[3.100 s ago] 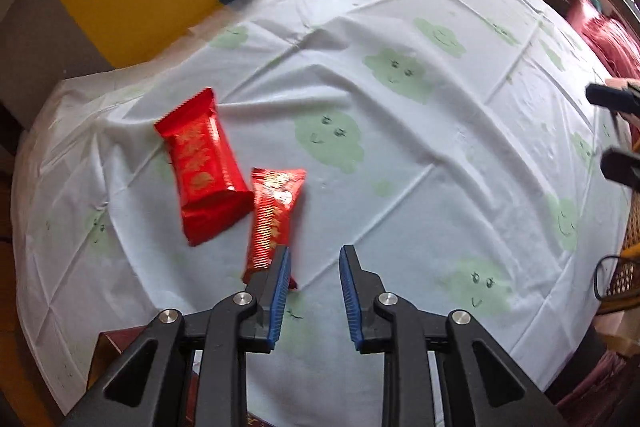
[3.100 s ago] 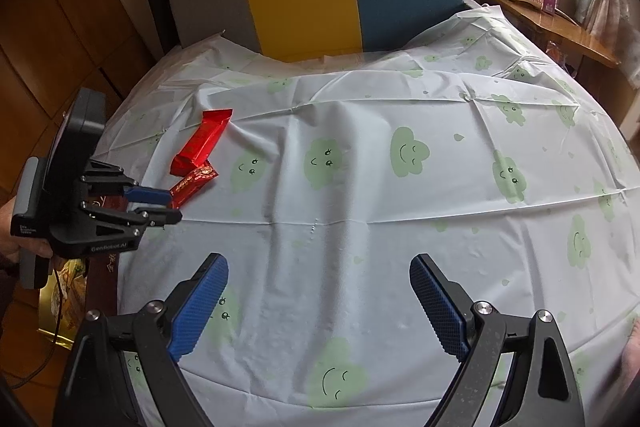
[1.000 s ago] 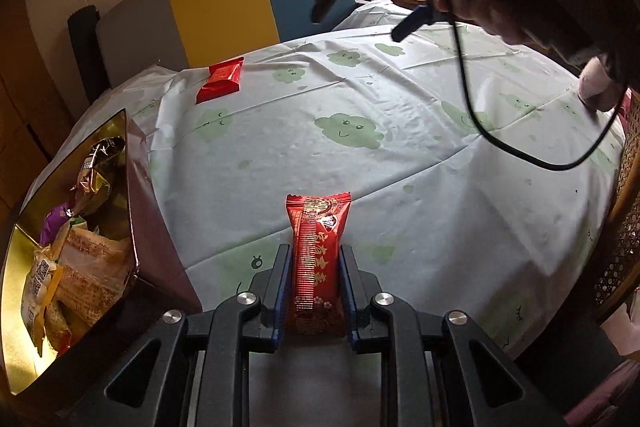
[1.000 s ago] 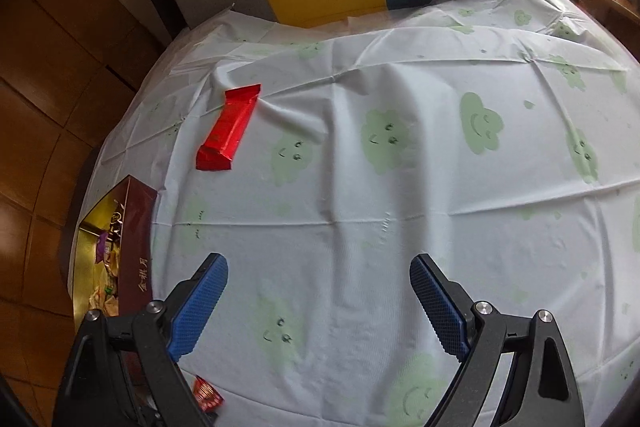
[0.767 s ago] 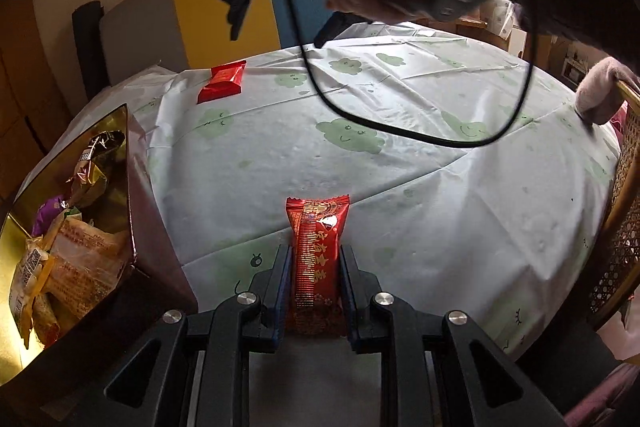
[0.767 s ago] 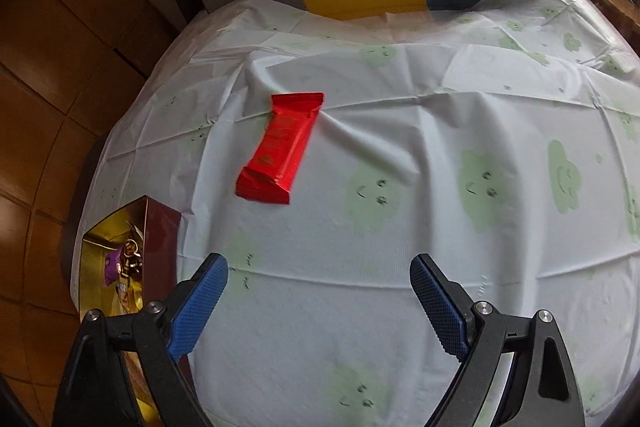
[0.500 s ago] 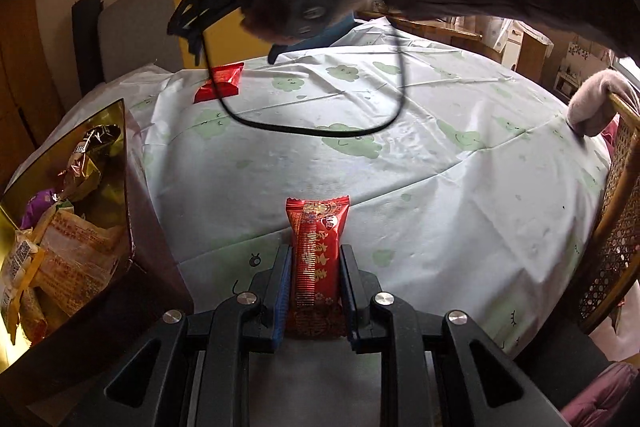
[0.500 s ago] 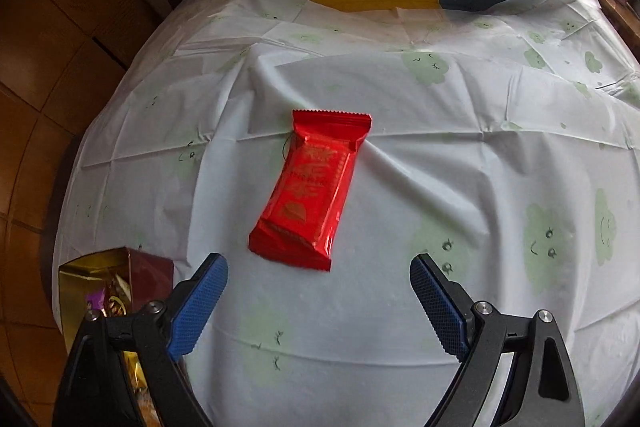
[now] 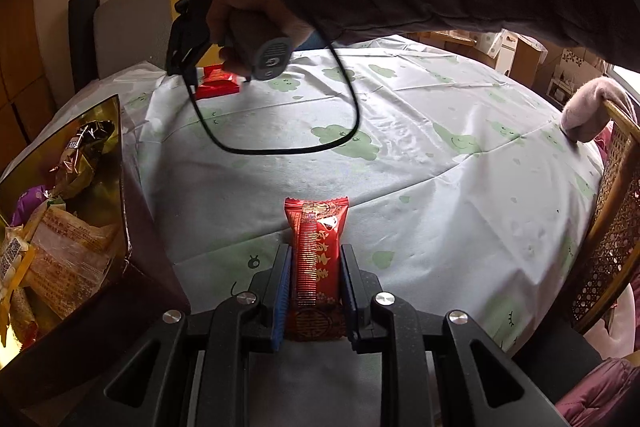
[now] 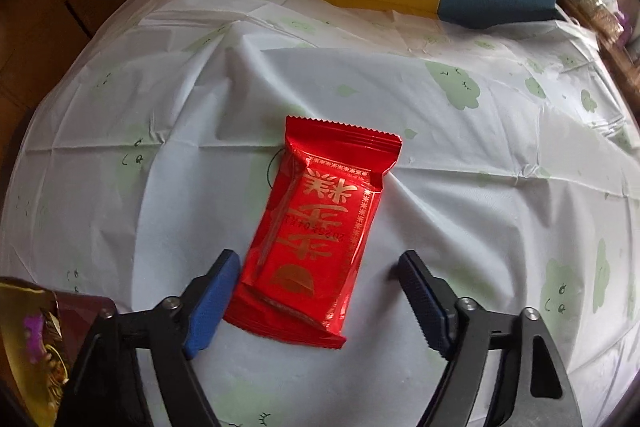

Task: Organize snacks
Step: 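Grasp the large red gold-printed packet with the right gripper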

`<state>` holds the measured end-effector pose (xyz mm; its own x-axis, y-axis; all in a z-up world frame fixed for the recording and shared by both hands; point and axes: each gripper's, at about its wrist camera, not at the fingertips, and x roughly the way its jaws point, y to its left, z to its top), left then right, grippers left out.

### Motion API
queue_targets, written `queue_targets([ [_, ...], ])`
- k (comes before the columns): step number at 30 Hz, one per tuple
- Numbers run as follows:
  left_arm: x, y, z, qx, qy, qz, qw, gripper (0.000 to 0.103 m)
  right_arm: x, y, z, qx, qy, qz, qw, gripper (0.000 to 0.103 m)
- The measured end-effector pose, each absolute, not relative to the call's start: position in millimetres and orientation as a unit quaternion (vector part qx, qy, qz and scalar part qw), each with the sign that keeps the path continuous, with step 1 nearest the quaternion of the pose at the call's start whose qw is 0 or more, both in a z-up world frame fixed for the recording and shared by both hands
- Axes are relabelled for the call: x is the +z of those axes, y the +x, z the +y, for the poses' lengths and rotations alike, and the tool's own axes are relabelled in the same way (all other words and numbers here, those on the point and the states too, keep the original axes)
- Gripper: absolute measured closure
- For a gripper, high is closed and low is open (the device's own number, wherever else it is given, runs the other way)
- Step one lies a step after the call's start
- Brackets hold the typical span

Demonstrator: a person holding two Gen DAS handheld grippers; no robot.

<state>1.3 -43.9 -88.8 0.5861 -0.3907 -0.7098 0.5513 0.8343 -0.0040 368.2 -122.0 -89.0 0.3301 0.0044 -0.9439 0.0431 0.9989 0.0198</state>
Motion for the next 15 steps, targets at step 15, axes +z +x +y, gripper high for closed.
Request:
queue_targets([
  [15,-88.4,0.0,-49.5,-0.253,0.114,0.372,0.886,0.080,-68.5,229.2,-198.8,0.091,-0.031,0.615,0.782,0.054],
])
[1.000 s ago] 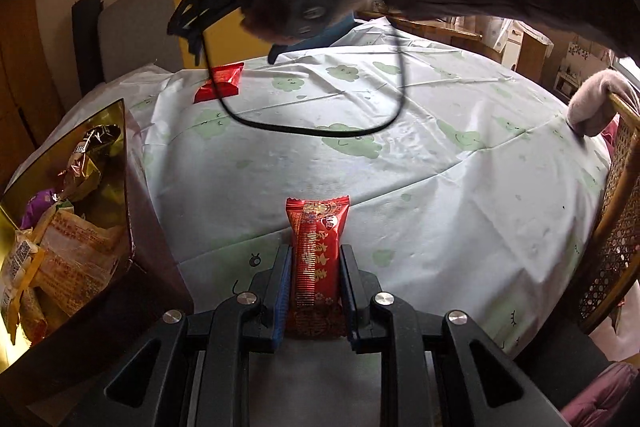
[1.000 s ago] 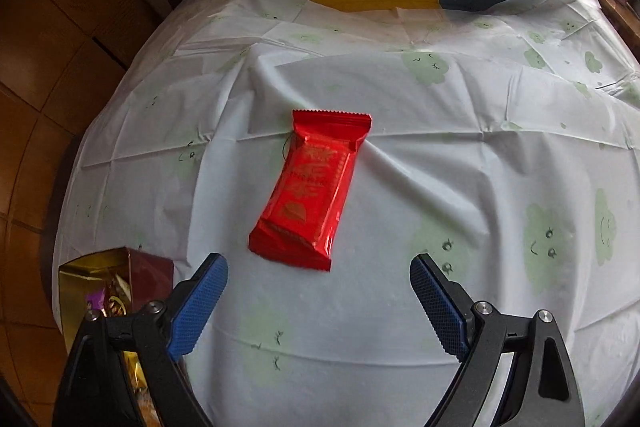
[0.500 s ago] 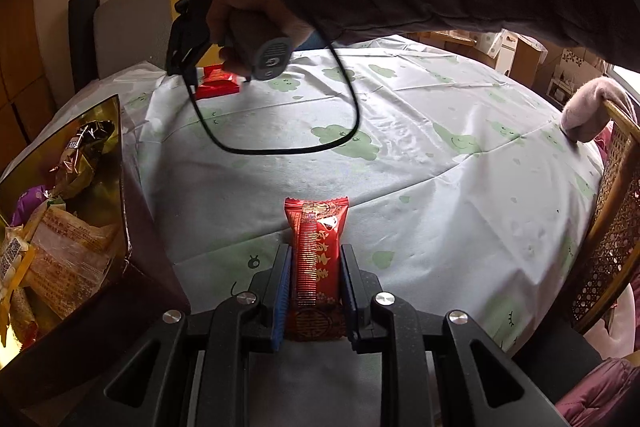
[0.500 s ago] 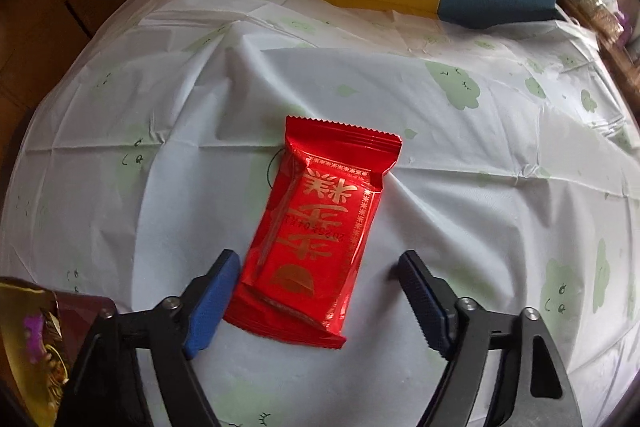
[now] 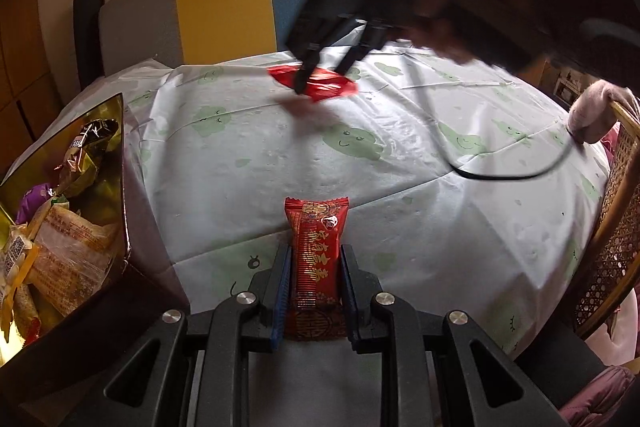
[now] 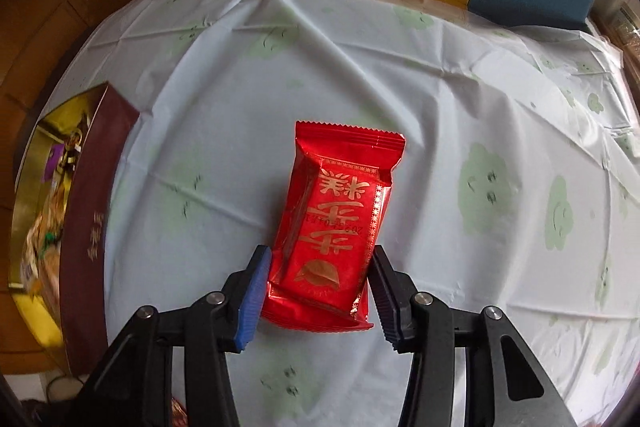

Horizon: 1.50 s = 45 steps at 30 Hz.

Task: Organize snacks
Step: 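Grasp the large red gold-printed packet with the right gripper, then carry the small red packet into the gold box and open the left gripper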

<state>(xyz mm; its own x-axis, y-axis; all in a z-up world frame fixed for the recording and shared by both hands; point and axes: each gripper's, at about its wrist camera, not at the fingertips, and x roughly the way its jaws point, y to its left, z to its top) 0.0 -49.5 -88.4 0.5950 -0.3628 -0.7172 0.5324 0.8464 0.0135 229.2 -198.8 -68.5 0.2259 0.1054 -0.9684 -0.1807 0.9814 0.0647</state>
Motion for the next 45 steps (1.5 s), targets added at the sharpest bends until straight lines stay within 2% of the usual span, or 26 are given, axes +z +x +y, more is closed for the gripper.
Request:
queue_targets([
  [7,-87.8,1.1,-50.3,-0.247,0.116,0.377,0.885,0.080,-81.3,164.2,-221.8,0.107,-0.039,0.623,0.774,0.054],
  [16,-87.1,6.2,-56.4,-0.234,0.125,0.391,0.881,0.080,-84.9,124.9,-227.6,0.106,-0.042,0.582,0.805,0.050],
  [23,-86.4,5.5,-62.5,-0.217,0.140,0.395,0.882,0.080,-82.6,129.4,-221.3,0.095,-0.076,0.582,0.804,0.048],
  [32,-73.0,1.6,-67.1,-0.226,0.141,0.392,0.881,0.081,-84.2,129.4,-212.2,0.096,-0.113,0.573,0.806,0.050],
  [38,-44.1,2.5,-50.6,-0.229,0.095,0.387,0.888,0.081,-84.4,131.3,-209.0,0.095,-0.110,0.571,0.808,0.050],
  [45,9.0,32.8,23.8,-0.180,-0.043,0.391,0.901,0.081,-83.7,129.3,-212.2,0.095,-0.110,0.570,0.808,0.050],
])
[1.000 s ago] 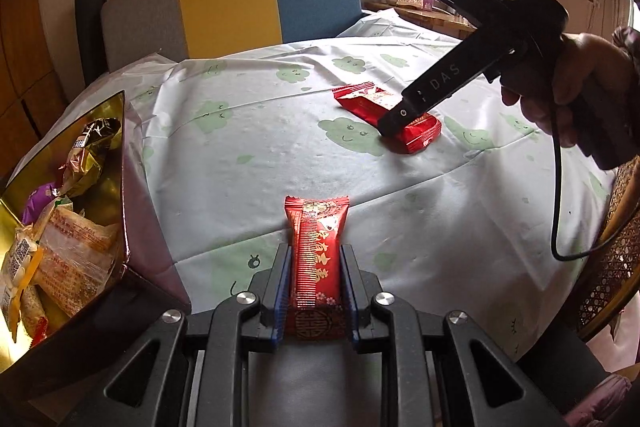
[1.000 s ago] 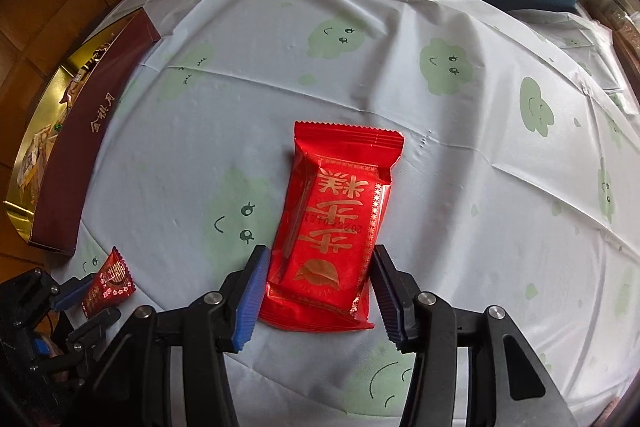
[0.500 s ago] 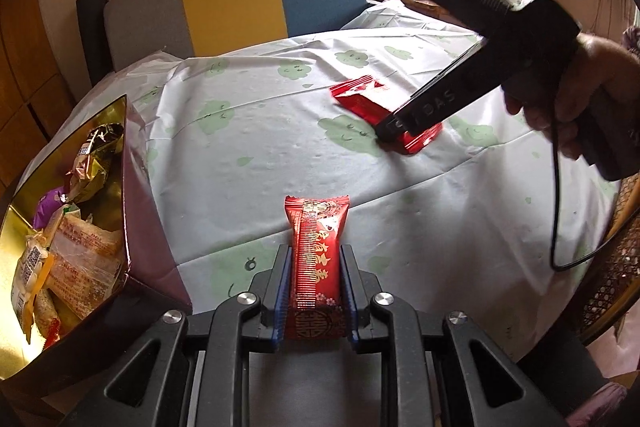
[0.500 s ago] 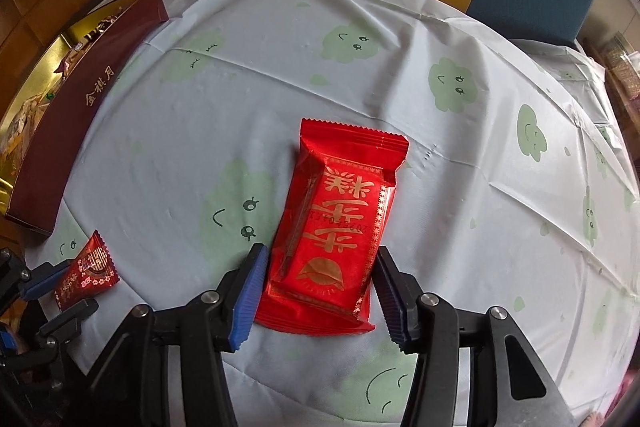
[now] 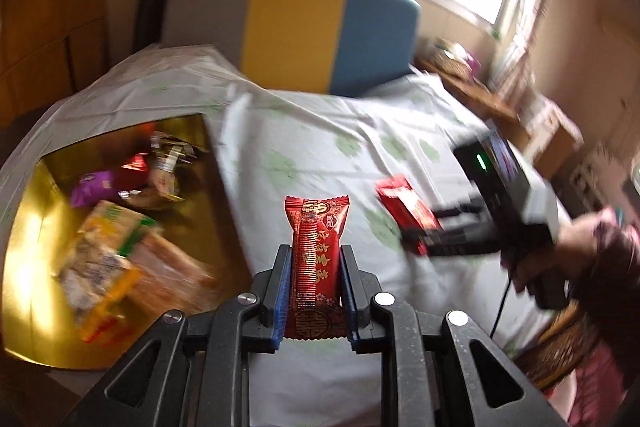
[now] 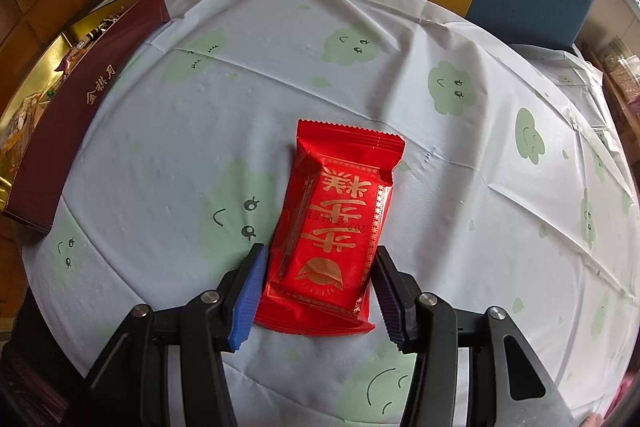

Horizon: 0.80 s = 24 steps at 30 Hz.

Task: Organize snacks
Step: 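Carry the small red packet into the gold box and open the left gripper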

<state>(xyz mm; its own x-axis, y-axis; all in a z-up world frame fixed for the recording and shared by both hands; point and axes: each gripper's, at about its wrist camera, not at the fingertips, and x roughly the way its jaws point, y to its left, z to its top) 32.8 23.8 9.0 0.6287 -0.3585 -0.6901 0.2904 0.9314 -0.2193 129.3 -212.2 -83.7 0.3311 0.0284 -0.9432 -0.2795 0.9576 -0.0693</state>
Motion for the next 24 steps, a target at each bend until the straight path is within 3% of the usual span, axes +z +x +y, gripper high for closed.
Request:
queue_targets([
  [11,-2.2,116.2,156.1,-0.046,-0.204,0.452,0.867,0.081,-85.1,129.9,-212.6,0.095,-0.109,0.571,0.808,0.050],
  [24,-44.7,176.6,171.0,0.003,-0.216,0.513,0.831,0.080,-85.1,130.7,-213.2,0.095,-0.109,0.571,0.808,0.050],
])
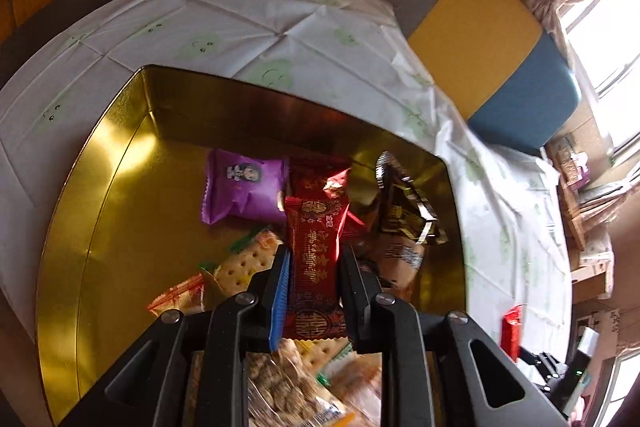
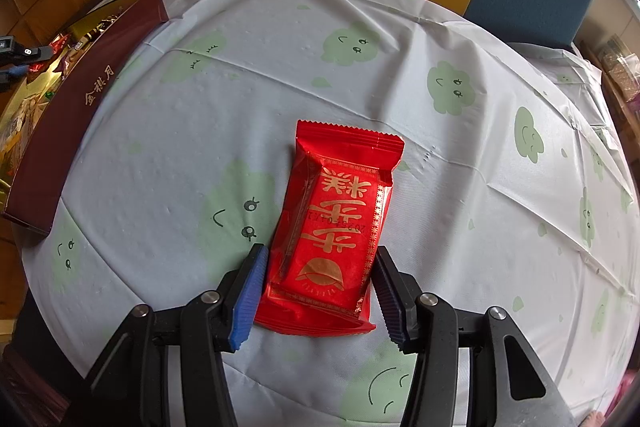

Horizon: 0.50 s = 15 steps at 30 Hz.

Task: Organize snacks
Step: 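Carry the small red packet into the gold box and open the left gripper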

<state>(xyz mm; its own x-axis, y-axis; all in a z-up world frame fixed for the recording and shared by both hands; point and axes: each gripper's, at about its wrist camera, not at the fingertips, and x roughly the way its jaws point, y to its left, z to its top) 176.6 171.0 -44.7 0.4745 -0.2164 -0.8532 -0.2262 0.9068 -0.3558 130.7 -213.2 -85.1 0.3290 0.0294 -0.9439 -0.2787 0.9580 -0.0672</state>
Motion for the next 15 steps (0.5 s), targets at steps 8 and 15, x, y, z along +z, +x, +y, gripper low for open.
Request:
queue_targets([
  [8,-56.2,181.4,171.9,0.000,-0.220,0.520,0.826,0.072,-85.2,130.4,-213.0,0.095,-0.109,0.571,0.808,0.049],
  [15,-44.2,168.6,164.4,0.024,-0.162,0.495,0.853,0.072,-85.6,131.6,-213.2,0.095,-0.113,0.570,0.808,0.049],
])
